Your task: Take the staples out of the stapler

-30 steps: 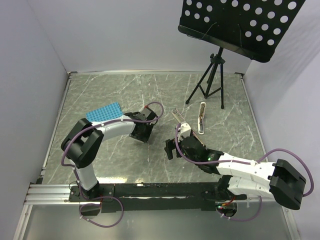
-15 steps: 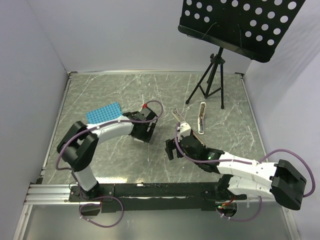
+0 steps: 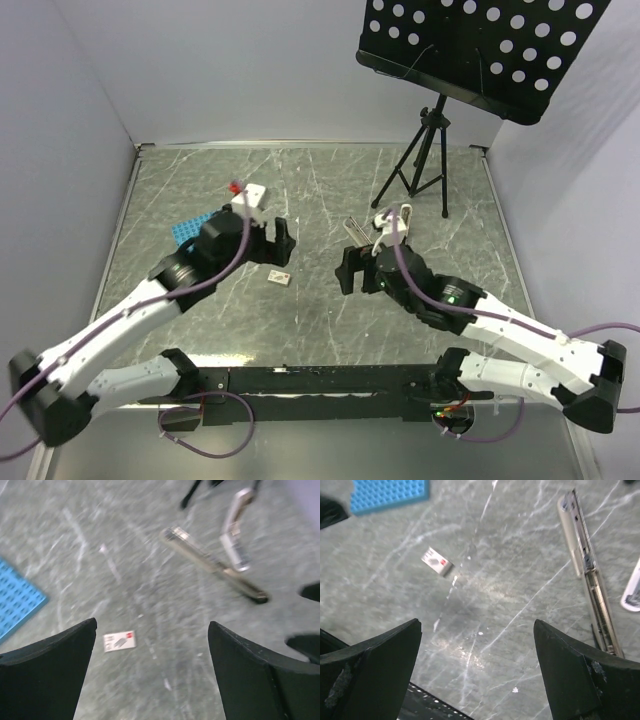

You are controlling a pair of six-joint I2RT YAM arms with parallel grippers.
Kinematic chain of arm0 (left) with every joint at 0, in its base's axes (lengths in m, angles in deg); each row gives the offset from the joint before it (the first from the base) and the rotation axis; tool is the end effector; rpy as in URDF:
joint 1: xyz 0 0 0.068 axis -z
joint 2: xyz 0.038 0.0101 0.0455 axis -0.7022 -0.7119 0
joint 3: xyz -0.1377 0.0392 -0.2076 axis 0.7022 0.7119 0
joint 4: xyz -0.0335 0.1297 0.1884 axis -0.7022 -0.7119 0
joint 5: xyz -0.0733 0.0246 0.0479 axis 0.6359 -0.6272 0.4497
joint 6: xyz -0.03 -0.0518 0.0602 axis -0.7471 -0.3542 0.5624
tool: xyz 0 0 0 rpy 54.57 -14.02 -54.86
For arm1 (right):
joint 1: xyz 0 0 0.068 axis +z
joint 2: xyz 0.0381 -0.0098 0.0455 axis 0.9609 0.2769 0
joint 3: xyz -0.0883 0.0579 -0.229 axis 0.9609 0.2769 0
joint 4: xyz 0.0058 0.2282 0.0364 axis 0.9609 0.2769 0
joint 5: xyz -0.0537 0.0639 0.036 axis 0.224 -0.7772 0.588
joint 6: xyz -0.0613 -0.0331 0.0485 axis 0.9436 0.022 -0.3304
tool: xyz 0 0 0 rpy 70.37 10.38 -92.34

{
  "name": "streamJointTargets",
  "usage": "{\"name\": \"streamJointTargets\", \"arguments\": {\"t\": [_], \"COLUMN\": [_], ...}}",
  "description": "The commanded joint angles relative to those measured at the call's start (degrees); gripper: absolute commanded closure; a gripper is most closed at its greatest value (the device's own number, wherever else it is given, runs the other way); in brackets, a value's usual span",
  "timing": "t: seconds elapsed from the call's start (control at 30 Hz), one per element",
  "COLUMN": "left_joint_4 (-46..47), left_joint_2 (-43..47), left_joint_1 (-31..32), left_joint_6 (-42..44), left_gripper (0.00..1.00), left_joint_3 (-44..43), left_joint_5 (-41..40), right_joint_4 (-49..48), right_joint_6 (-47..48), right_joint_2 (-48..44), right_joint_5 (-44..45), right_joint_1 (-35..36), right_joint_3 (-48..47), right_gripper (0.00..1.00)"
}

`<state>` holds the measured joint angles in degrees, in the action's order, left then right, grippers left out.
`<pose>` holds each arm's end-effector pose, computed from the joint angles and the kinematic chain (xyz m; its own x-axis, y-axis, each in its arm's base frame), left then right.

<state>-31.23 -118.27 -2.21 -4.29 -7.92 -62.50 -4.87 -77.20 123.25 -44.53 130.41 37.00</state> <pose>0.1922 -0.1554 0.3028 -0.4732 -0.0262 -0.8806 0.3871 0.8917 -0.2345 0.1411 0.1639 0.2750 -0.5189 -0.0005 -0.8548 -0.4068 0.8797 0.2464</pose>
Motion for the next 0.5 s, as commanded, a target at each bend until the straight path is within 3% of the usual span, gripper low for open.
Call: {"name": "streamJointTargets", "arguments": {"t": [0.0,0.17,0.47], "left_joint_4": [11.2,15.7,17.1], "left_joint_2": [9.3,18.0,20.7], "left_joint_1": [-0.1,0.0,0.1], "left_joint_6": [0.9,1.2,1.7], "left_gripper": [0.03,0.03,0.03], "left_joint_3": [6.3,10.1,10.7], "left_joint_5": [8.8,11.0,11.0], "right_joint_4": [7.5,6.8,3.6], "right_joint_6": [-2.0,-2.3,-2.9], "right_joint_2": [-2.0,-4.2,-7.3], "right_joint_5": [2.4,2.0,0.8], "right_joint_1": [0.3,0.3,0.3], "right_joint_3": [-6.3,-6.5,-2.6], "right_gripper": [0.00,0.00,0.00]}}
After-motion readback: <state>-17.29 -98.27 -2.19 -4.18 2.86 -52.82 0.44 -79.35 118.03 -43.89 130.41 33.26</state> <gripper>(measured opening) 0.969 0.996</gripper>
